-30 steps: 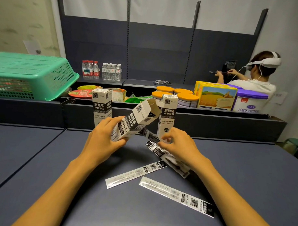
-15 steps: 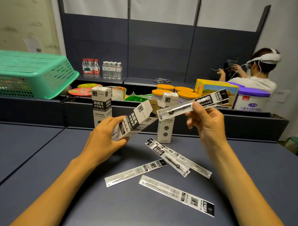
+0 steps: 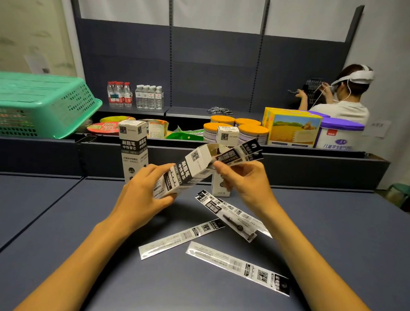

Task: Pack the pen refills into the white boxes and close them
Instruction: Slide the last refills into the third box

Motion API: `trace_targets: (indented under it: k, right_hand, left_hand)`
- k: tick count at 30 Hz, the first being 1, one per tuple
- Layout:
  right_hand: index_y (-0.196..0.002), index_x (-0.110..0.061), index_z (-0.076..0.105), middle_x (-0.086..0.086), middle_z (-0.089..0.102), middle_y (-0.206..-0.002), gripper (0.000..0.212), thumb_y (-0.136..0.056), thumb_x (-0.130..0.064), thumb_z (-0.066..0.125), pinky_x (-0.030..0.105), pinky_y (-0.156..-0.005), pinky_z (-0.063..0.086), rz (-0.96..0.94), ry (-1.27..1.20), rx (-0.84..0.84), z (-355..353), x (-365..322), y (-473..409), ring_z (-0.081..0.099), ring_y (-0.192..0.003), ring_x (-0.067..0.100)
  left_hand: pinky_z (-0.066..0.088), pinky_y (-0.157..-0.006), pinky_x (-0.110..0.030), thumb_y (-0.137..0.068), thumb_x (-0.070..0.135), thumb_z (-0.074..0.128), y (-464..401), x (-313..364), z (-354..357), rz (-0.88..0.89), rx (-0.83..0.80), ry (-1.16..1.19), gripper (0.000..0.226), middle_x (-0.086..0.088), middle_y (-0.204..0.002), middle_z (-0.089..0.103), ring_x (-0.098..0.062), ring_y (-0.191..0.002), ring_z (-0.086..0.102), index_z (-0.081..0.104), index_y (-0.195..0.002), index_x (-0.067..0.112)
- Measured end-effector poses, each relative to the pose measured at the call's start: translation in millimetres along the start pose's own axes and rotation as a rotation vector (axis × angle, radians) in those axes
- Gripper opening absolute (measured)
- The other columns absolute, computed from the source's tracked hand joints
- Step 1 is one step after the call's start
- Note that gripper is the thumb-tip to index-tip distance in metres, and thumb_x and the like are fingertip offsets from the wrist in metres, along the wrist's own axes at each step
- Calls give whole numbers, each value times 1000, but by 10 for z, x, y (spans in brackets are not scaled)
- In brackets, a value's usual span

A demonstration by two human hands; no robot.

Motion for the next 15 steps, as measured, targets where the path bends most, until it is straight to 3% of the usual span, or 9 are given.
trace_targets:
  k: [2, 5, 8, 9, 12, 15]
  right_hand:
    - [-81, -7, 75, 11, 74, -77, 34, -77, -40, 71, 30, -59, 49, 20, 2, 14, -3, 10, -4, 61, -62, 18]
    - [-83, -10, 77, -2, 76, -80, 22, -83, -31, 71, 19, -62, 49, 57, 18, -17, 12, 29, -7, 67, -69, 5]
    - [-75, 5, 72, 3, 65, -60, 45, -87, -39, 67, 20, -56, 42, 79, 132, -115, 68, 66, 9, 53, -52, 3]
    - [-72, 3, 70, 0, 63, -58, 48, -85, -43, 66, 22, -56, 44, 72, 146, -120, 67, 39, 15, 52, -51, 2]
    - [-84, -17, 65, -4, 60, -55, 26, -82, -43, 64, 34, -60, 50, 12, 6, -21, -20, -72, 6, 52, -49, 5]
    - [-91, -21, 64, -7, 62, -57, 3, -93, -22, 62, 22, -46, 41, -35, -53, 38, -55, -80, -8, 52, -50, 7]
  left_hand:
    - [56, -79, -36, -76, 33, 79, 4, -2, 1, 2, 1, 1, 71, 6, -120, 56, -12, -107, 52, 45, -138, 30]
    - [54, -80, -32, -77, 32, 79, 6, 18, 7, 6, 1, -1, 71, 5, -120, 56, -10, -107, 50, 45, -139, 30]
    - [54, -80, -34, -76, 31, 79, 6, 28, 6, 5, -1, -6, 71, 5, -120, 56, -11, -107, 51, 45, -139, 29]
    - [55, -79, -35, -76, 31, 79, 5, 27, 3, 4, 0, -9, 71, 5, -120, 56, -11, -107, 51, 45, -139, 29]
    - [55, -78, -35, -76, 31, 79, 5, 24, -8, 0, 5, -8, 71, 5, -119, 56, -11, -105, 51, 45, -138, 29]
    - [55, -77, -35, -76, 30, 80, 3, 48, -6, 6, 12, -8, 71, 5, -118, 56, -11, -105, 51, 46, -138, 27]
Point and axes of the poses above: each hand's wrist, its own y-axis away from the middle knuckle, its own z-axis out of the palm, x = y × z, the point moved 5 cm from there along -y, towards the middle knuckle
